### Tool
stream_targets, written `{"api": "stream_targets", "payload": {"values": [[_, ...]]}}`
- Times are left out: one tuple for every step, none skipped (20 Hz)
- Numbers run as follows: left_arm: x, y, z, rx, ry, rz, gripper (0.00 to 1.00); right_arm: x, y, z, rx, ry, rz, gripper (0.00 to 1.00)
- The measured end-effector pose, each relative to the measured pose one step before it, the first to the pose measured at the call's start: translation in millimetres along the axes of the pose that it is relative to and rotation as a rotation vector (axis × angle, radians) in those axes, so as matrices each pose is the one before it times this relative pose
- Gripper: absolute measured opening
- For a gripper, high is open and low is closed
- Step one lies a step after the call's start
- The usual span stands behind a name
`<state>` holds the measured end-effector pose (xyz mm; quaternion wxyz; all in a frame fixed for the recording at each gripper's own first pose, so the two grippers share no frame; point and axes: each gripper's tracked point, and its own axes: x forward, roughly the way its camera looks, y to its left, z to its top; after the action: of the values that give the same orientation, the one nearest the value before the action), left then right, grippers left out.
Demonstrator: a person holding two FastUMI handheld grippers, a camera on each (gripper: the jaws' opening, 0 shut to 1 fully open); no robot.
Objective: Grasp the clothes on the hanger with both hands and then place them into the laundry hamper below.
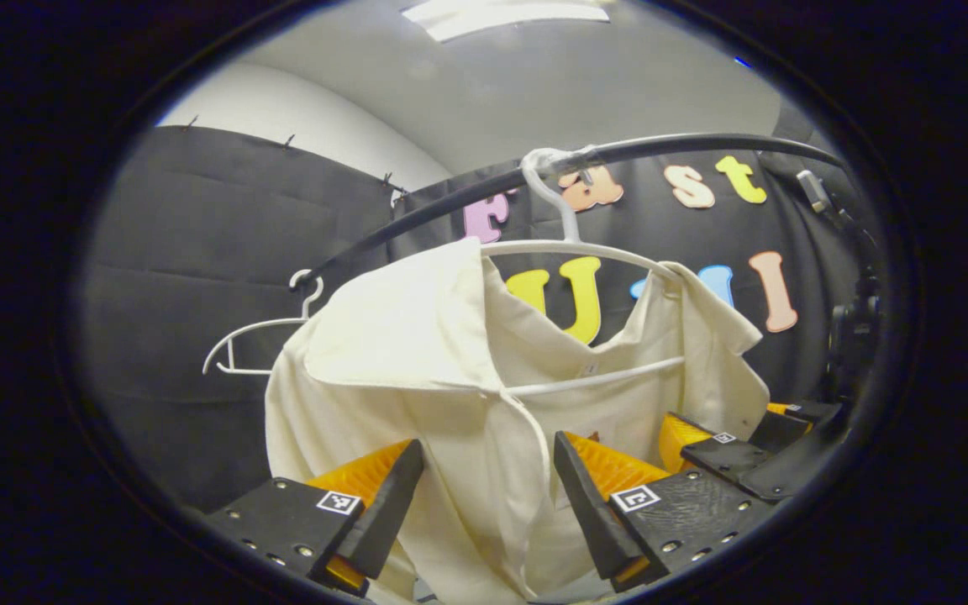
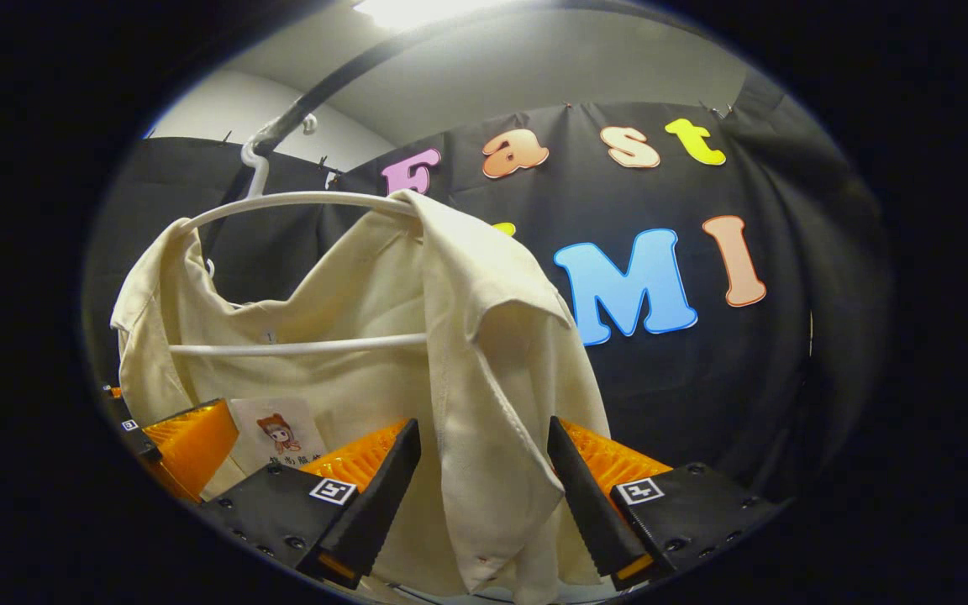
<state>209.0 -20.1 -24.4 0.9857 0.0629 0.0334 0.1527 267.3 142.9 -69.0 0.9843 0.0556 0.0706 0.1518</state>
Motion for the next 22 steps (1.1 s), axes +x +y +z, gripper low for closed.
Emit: {"api": "stream_targets", "payload": {"values": [[1.03, 4.40, 0.96, 0.02105, -0.00405, 0.03712, 0.92, 4.72, -0.76, -1.26, 0.00612, 0.00238, -0.00997, 0.96], [5.45, 1.51, -0.91, 0.01046, 0.00060, 0.02128, 0.87, 3.29, 0.16, -0.53, 0.00748, 0.00098, -0.00798, 0.90], [2.12, 0.28, -2.78, 0.00811, 0.00610, 0.00937, 0.73, 3.37, -2.97, 0.21, 0.00425, 0.00436, -0.01669, 0.87], [2.73, 1.81, -1.07, 0.01515, 0.00681, 0.01303, 0.72, 3.96, -4.24, -1.18, 0.00035, 0.00704, -0.01824, 0.67], [0.98, 7.64, -2.25, 0.01563, 0.00459, 0.03655, 0.60, 2.99, -4.61, 0.36, -0.00054, 0.00373, -0.02108, 0.62], [3.23, 2.83, -1.53, -0.00185, 0.00516, 0.00198, 0.47, 2.18, -5.04, 0.82, -0.00371, -0.00296, -0.02547, 0.39], [1.25, 7.17, -1.81, -0.00714, 0.00331, 0.01440, 0.34, 1.20, -3.86, 1.40, -0.00656, -0.00716, -0.01097, 0.15], [-0.78, 5.05, -0.92, -0.00862, -0.00046, 0.00825, 0.21, 0.91, -1.67, 0.14, -0.02010, -0.00131, -0.00665, 0.09], [-0.66, 1.46, -0.81, -0.00775, -0.00706, -0.01134, 0.12, -0.36, -2.19, 2.79, -0.02115, -0.02004, 0.00243, 0.04], [-1.99, -0.04, 0.23, -0.00374, -0.00915, -0.02264, 0.06, -1.79, -0.87, 5.85, -0.01372, -0.02086, 0.00864, 0.04], [-3.05, -1.00, 1.32, 0.00163, -0.00616, -0.03193, 0.04, 1.67, 0.05, 2.58, -0.01456, -0.01988, 0.00689, 0.04], [-2.49, 0.35, 3.78, 0.01142, -0.01281, -0.01990, 0.04, -0.41, -8.03, 3.52, -0.02150, -0.02227, -0.02287, 0.03], [-4.37, 3.69, 3.60, 0.02216, -0.01542, -0.00386, 0.00, -0.35, -3.36, 1.93, -0.01676, -0.01390, -0.00970, 0.04], [-3.81, 2.50, 5.73, 0.02463, -0.01796, -0.00290, 0.01, -1.35, -4.75, 3.83, -0.01063, -0.01358, -0.00840, 0.03], [-7.86, 2.21, 5.88, 0.02041, -0.01830, -0.00113, 0.02, -5.55, -3.87, 5.17, -0.01035, -0.01746, -0.00637, 0.03], [-8.38, 2.83, 4.54, 0.01278, -0.00880, -0.00122, 0.02, -4.65, -5.03, 4.93, -0.01558, -0.01590, -0.01295, 0.03], [-11.55, 6.18, 1.24, 0.00301, -0.00284, -0.00334, 0.01, -5.11, -5.85, 4.57, -0.01173, -0.01452, -0.01104, 0.03], [-5.64, 5.12, 4.27, -0.00090, -0.00763, -0.00145, 0.01, -3.73, -5.55, 5.30, -0.00631, -0.02031, -0.01156, 0.03], [-3.54, 6.11, 3.22, 0.00391, -0.00260, 0.00432, 0.01, -2.19, -5.28, 4.86, -0.00827, -0.01842, -0.00991, 0.03], [-2.94, 4.60, 3.69, 0.00726, -0.00456, 0.00014, 0.00, -1.55, -6.68, 5.17, -0.00910, -0.01491, -0.01209, 0.05], [-4.25, 1.91, 3.95, 0.00903, -0.00443, 0.00290, 0.01, -0.62, -7.96, 4.71, -0.00421, -0.01805, -0.01100, 0.05], [-3.89, 2.97, 5.78, 0.00534, -0.00843, 0.00157, 0.01, -0.11, -6.27, 5.86, -0.00369, -0.01545, -0.01038, 0.05]]}}
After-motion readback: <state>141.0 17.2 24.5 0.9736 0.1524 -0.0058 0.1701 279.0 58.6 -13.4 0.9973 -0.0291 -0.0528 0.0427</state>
